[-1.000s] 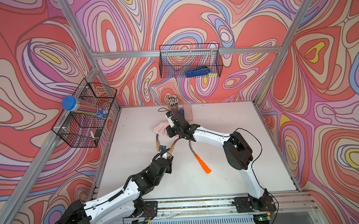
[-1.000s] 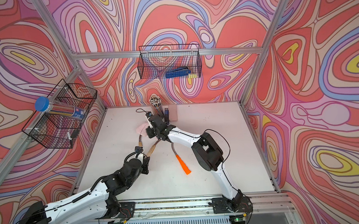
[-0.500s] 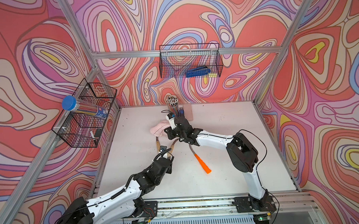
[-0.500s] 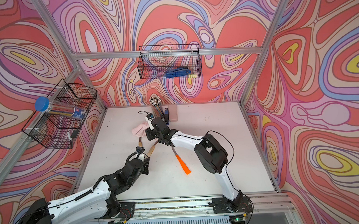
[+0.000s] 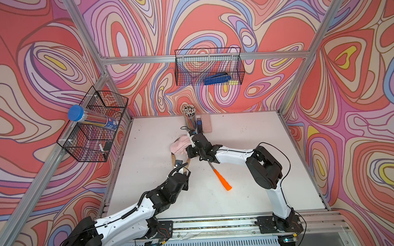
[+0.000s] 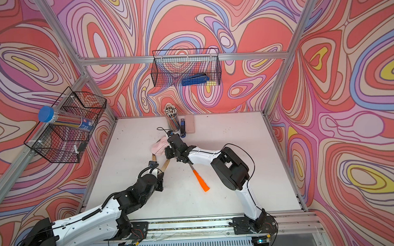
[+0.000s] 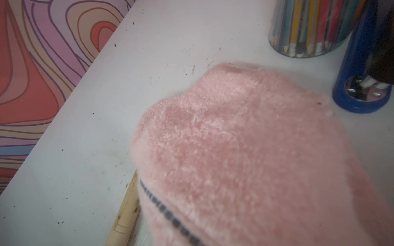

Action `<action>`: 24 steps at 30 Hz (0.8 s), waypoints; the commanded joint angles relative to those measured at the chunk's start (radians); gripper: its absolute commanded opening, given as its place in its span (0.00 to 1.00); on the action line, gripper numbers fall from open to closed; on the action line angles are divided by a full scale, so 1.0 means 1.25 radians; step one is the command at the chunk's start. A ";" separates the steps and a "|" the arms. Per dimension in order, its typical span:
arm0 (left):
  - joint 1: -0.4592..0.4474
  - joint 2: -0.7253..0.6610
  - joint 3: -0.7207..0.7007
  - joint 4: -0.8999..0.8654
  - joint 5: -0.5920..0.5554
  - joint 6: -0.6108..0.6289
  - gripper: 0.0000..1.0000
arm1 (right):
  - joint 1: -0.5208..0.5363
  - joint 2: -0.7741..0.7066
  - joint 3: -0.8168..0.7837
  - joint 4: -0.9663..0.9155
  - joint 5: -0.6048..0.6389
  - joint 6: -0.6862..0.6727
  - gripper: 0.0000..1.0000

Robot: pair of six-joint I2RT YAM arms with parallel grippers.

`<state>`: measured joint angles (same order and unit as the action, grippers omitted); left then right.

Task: Wipe small sickles with rags
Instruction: Wipe the small sickle.

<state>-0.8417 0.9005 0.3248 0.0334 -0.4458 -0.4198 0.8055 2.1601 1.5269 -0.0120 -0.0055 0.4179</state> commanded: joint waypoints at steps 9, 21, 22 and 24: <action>0.005 -0.011 0.014 -0.015 -0.040 -0.010 0.00 | -0.027 0.151 0.187 -0.315 0.278 0.008 0.00; 0.005 -0.022 0.011 -0.028 -0.061 -0.017 0.00 | -0.085 0.166 0.205 -0.433 0.391 0.102 0.00; 0.006 -0.021 0.011 -0.029 -0.064 -0.018 0.00 | -0.089 0.166 0.207 -0.441 0.400 0.108 0.00; 0.006 -0.023 0.011 -0.031 -0.067 -0.020 0.00 | -0.103 0.171 0.213 -0.464 0.411 0.123 0.00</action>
<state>-0.8425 0.8898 0.3248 0.0265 -0.4519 -0.4305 0.7376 2.3276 1.7966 -0.4419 0.3637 0.5331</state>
